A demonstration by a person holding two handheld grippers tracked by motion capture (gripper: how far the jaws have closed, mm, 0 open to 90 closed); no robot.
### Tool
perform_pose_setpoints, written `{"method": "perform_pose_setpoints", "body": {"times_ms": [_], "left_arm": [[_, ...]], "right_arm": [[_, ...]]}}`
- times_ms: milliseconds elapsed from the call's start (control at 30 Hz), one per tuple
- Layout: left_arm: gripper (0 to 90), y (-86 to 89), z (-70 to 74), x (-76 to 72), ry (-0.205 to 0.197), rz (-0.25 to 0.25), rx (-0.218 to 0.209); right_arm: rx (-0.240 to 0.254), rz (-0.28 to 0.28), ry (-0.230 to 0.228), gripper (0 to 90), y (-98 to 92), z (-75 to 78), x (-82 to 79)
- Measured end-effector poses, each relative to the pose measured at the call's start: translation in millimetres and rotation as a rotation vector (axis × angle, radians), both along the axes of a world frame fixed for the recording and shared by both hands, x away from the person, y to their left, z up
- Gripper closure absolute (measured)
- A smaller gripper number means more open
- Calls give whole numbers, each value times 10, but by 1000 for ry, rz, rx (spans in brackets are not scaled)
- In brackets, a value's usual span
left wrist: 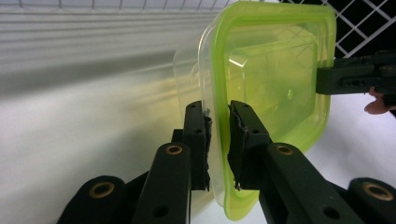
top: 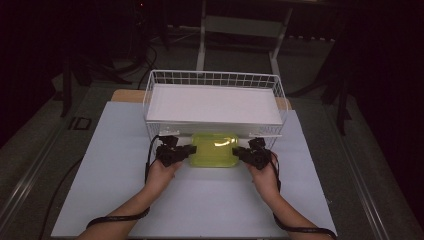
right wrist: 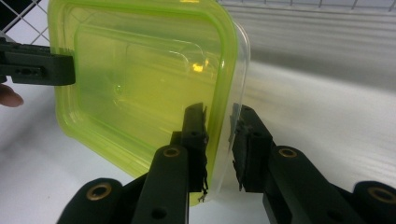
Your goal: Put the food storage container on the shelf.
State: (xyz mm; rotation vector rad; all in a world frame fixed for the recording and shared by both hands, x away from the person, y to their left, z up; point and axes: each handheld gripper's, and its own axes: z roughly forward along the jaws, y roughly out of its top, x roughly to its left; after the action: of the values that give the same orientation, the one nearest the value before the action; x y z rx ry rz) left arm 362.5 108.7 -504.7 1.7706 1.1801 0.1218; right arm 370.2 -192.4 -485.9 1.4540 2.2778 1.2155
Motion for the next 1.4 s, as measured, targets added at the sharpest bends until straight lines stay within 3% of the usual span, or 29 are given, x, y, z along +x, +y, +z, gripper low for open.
{"method": "perform_pose_setpoints", "body": {"times_ms": [67, 200, 400, 433, 467, 533, 567, 767, 800, 933, 1000, 1033, 1133, 1300, 1400], "left_arm": [[765, -5, -8, 14, -18, 11, 2], [723, -18, -28, 57, -41, 37, 11], [648, -61, -60, 106, -52, 58, 4], [640, -50, -60, 130, -73, 57, 30], [625, -57, -64, 142, -76, 53, 43], [595, -44, -96, 165, -56, 71, 5], [574, -49, -102, 161, -76, 74, 19], [518, -9, -73, 143, -93, 75, -3], [507, -1, -54, 129, -101, 68, 9], [500, 18, 20, 18, -102, 73, -9], [500, 46, 53, -30, -127, 47, 27], [500, 50, 66, -53, -121, 49, 40], [503, 140, 110, -135, -121, 52, 44], [502, 269, 186, -291, -145, 41, 40], [485, 327, 197, -389, -148, 20, 11]], "right_arm": [[-3, -7, -17, 751, 2, 2, 9], [-59, -34, -72, 686, 60, 2, 21], [-48, -55, -96, 614, 85, -41, 70], [-50, -56, -103, 610, 93, -48, 68], [-57, -66, -117, 606, 97, -52, 68], [-106, -58, -164, 606, 130, -57, 64], [-112, -62, -170, 605, 141, -59, 62], [-107, -69, -176, 562, 150, -26, 29], [-105, -68, -179, 557, 148, -13, 10], [-92, -54, -187, 547, 146, 44, -100], [-76, -44, -178, 547, 153, 71, -166], [-69, -33, -172, 545, 158, 84, -199], [-60, -7, -179, 550, 189, 131, -308], [-34, 30, -148, 597, 225, 186, -418], [-32, 47, -137, 678, 250, 190, -455]]}}
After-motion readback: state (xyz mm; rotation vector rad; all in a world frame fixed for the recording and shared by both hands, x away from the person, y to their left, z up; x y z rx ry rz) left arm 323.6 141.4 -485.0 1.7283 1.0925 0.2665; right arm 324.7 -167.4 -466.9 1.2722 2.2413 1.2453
